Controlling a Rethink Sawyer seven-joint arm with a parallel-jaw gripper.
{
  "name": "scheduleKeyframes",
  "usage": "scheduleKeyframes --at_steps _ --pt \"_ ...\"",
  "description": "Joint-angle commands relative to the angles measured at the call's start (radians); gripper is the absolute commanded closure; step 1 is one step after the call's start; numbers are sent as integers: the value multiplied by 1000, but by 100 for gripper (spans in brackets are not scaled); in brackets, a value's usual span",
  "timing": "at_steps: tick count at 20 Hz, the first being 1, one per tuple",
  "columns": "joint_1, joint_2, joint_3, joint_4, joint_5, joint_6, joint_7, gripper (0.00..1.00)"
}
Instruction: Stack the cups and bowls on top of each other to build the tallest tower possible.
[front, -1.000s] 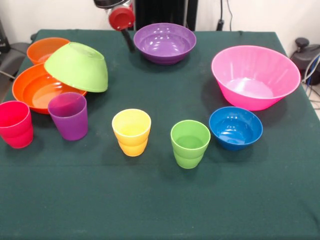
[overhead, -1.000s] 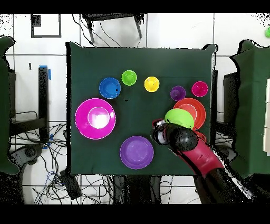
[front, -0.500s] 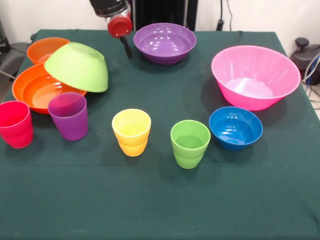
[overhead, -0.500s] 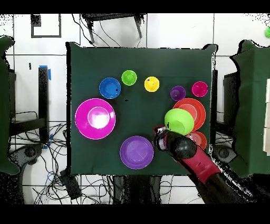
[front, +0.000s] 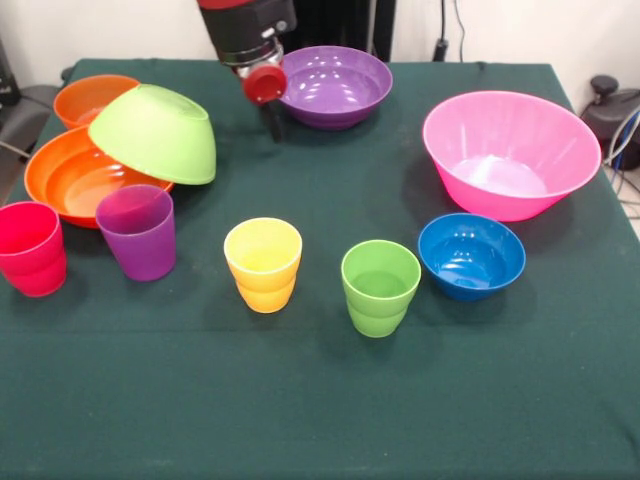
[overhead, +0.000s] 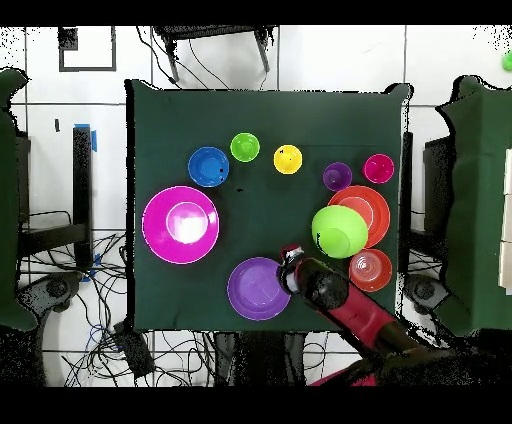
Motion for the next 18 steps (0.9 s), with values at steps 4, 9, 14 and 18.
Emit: scheduleKeyframes --at_steps 4,9,14,18 --pt "39 75 30 -68 -51 29 41 0" --pt "60 66 3 -75 -46 59 36 0" --pt "75 68 -23 -94 -44 45 38 0" --pt "78 86 -29 -111 -49 23 37 0"
